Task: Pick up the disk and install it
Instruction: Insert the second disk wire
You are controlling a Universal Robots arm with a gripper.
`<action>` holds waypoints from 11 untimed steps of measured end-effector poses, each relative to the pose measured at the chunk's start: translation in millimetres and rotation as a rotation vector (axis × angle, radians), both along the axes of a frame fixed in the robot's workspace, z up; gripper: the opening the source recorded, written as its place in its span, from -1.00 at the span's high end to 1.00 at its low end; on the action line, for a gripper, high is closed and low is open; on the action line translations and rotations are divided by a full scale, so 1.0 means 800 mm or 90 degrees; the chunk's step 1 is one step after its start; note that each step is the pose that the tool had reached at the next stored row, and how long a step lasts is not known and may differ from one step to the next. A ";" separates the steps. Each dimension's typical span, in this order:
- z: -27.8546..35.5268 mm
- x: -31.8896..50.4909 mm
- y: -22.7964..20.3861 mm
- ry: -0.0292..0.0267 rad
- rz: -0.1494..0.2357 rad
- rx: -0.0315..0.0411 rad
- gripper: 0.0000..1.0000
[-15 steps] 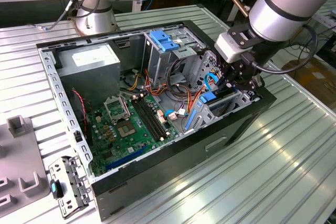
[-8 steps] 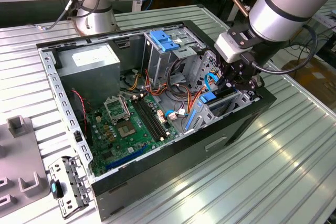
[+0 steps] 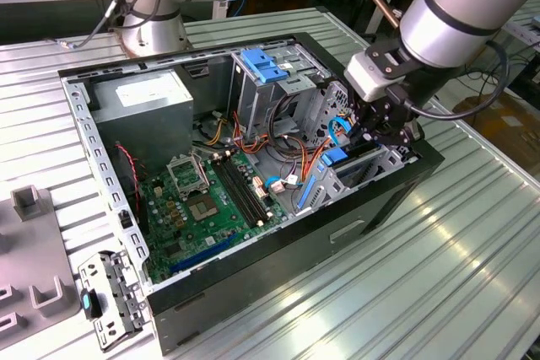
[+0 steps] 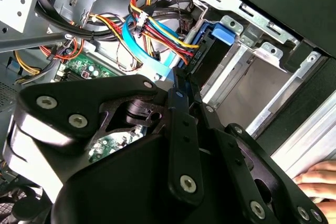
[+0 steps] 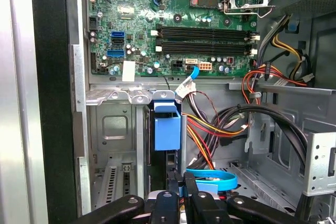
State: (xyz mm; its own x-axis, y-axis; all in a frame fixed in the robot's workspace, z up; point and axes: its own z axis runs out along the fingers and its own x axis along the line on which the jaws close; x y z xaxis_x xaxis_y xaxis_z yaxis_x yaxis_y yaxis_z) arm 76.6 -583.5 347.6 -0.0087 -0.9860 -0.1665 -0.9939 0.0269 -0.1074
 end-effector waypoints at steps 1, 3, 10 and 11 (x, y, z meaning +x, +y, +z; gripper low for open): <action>-0.0003 0.000 0.0000 0.0000 -0.001 -0.0001 0.68; -0.0009 0.000 -0.0003 0.0000 -0.005 -0.0001 0.68; -0.0033 0.000 -0.0003 0.0000 -0.007 -0.0001 0.68; -0.0039 0.000 -0.0003 0.0000 -0.007 -0.0001 0.68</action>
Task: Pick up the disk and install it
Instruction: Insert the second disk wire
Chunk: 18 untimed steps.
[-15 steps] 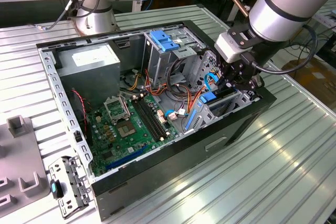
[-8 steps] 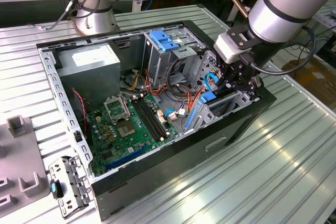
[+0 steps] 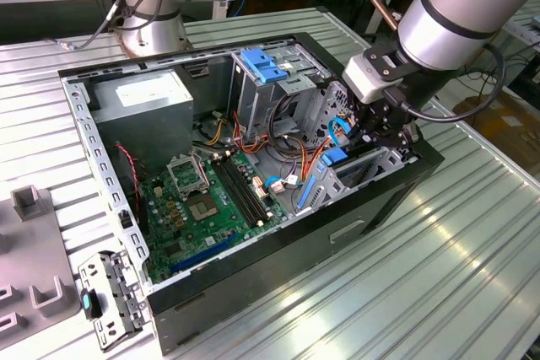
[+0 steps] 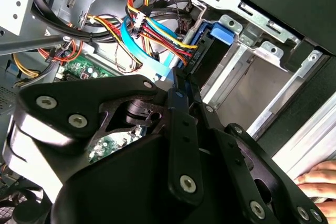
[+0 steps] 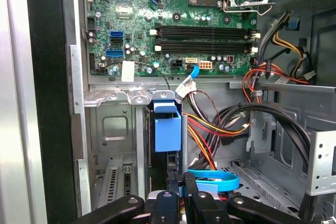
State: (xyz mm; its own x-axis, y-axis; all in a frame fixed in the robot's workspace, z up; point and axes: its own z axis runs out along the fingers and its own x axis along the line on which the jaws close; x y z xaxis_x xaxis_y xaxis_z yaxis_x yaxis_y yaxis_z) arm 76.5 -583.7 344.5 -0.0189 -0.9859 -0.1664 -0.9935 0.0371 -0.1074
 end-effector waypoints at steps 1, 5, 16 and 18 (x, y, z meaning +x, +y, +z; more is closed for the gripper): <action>-0.0015 0.000 0.0000 0.0001 0.000 -0.0002 0.68; -0.0023 0.000 0.0000 0.0000 0.000 0.0001 0.68; 0.0014 0.000 -0.0014 0.0003 0.000 -0.0005 0.68; 0.0012 0.001 -0.0022 0.0003 0.000 -0.0003 0.68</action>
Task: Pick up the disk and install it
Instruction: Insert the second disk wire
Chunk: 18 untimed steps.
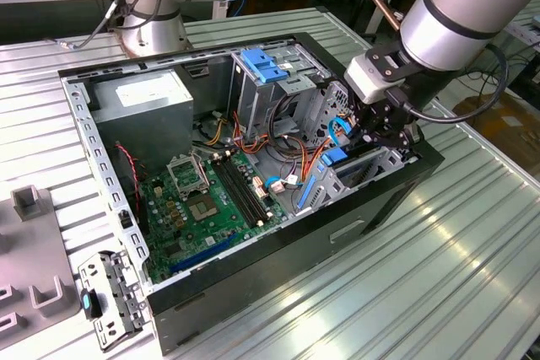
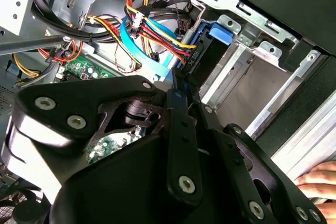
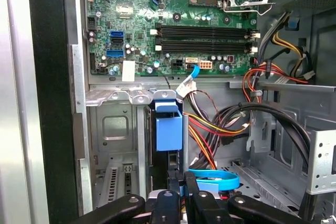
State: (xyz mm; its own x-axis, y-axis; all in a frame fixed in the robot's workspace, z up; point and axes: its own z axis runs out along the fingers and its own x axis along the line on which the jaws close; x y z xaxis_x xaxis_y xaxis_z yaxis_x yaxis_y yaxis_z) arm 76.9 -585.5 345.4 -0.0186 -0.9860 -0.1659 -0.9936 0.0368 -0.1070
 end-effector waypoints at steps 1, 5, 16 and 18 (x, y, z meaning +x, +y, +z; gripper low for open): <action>-0.0003 0.000 -0.0001 0.0000 0.000 0.0000 0.68; -0.0038 0.001 -0.0001 0.0002 0.000 0.0000 0.68; -0.0049 0.002 -0.0012 0.0006 0.000 0.0001 0.65; 0.0063 0.002 -0.0011 0.0006 0.000 0.0000 0.53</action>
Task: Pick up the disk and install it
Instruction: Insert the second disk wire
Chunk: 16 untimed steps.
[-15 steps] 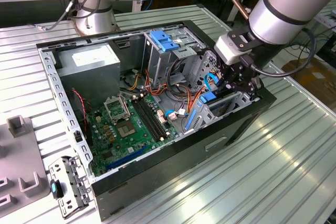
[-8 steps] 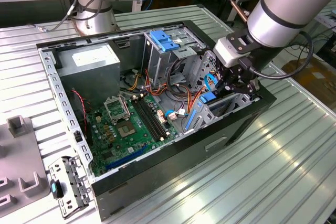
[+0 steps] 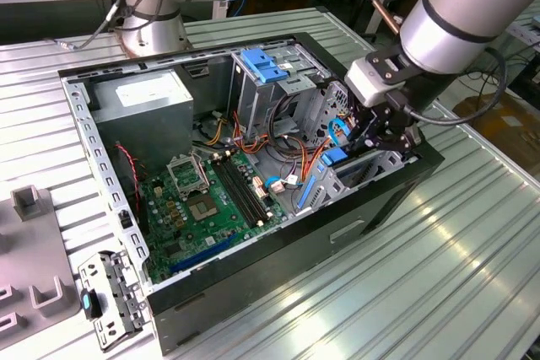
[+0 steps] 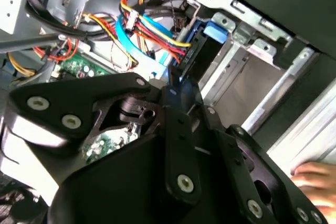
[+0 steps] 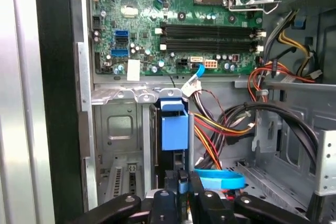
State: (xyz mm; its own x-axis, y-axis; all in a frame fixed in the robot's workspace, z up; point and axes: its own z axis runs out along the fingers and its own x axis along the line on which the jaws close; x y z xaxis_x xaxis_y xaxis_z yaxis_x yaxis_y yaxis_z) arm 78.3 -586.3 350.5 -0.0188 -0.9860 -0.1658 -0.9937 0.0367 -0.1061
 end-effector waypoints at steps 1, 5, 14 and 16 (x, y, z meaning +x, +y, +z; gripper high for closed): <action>0.0032 0.000 0.0000 0.0000 0.000 -0.0002 0.53; 0.0032 0.000 0.0000 0.0000 0.000 -0.0001 0.56; 0.0033 0.000 0.0000 0.0000 0.000 -0.0001 0.79; 0.0034 0.000 0.0000 0.0000 0.000 -0.0001 0.79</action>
